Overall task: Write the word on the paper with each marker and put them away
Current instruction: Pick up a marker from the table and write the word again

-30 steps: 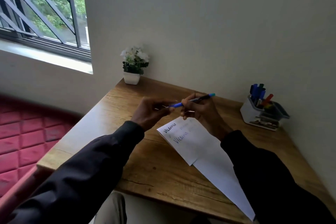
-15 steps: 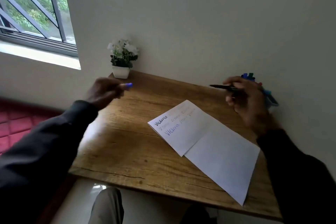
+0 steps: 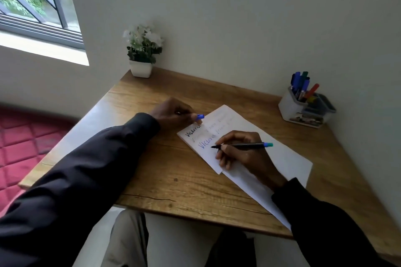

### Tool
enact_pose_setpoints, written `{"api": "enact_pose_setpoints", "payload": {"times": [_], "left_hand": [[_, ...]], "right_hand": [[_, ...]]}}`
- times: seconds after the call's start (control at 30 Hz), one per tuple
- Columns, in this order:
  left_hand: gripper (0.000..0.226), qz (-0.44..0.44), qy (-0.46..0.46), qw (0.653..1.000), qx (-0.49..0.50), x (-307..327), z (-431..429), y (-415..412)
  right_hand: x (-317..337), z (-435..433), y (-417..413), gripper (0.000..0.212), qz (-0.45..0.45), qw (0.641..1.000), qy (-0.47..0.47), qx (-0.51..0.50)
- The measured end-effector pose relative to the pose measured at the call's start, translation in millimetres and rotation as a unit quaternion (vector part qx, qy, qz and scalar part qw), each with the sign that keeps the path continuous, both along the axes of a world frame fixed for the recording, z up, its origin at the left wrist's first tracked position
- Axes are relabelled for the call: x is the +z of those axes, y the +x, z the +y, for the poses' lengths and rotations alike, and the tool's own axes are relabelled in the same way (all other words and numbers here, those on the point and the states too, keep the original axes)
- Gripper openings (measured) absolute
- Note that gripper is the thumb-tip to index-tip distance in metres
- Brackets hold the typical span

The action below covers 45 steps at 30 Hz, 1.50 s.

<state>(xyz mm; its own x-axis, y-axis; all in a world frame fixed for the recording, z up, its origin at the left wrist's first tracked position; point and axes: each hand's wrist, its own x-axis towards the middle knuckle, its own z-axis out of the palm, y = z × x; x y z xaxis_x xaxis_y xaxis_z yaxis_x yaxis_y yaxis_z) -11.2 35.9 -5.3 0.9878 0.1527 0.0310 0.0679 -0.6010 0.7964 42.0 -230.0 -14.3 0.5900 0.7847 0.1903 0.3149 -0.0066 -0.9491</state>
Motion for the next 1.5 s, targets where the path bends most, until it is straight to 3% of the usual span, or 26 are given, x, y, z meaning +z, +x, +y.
{"api": "enact_pose_setpoints", "payload": {"times": [0.57, 0.97, 1.3, 1.5], "left_hand": [[0.025, -0.021, 0.020, 0.998, -0.052, -6.4, 2.8, 2.0], [0.024, -0.028, 0.021, 0.997, -0.063, -6.8, 3.8, 1.6], [0.023, -0.027, 0.015, 0.998, -0.063, -8.0, 4.2, 2.3], [0.022, -0.035, 0.020, 0.997, -0.069, -7.7, 3.8, 2.1]], "right_hand": [[-9.4, 7.7, -3.3, 0.009, -0.099, 0.995, -0.003, -0.032], [-11.5, 10.1, -2.8, 0.007, -0.116, 0.992, -0.024, -0.035], [-12.5, 8.3, -0.3, 0.027, -0.149, 0.984, -0.034, -0.086], [-11.5, 8.3, -5.2, 0.012, -0.079, 0.993, -0.022, -0.088]]}}
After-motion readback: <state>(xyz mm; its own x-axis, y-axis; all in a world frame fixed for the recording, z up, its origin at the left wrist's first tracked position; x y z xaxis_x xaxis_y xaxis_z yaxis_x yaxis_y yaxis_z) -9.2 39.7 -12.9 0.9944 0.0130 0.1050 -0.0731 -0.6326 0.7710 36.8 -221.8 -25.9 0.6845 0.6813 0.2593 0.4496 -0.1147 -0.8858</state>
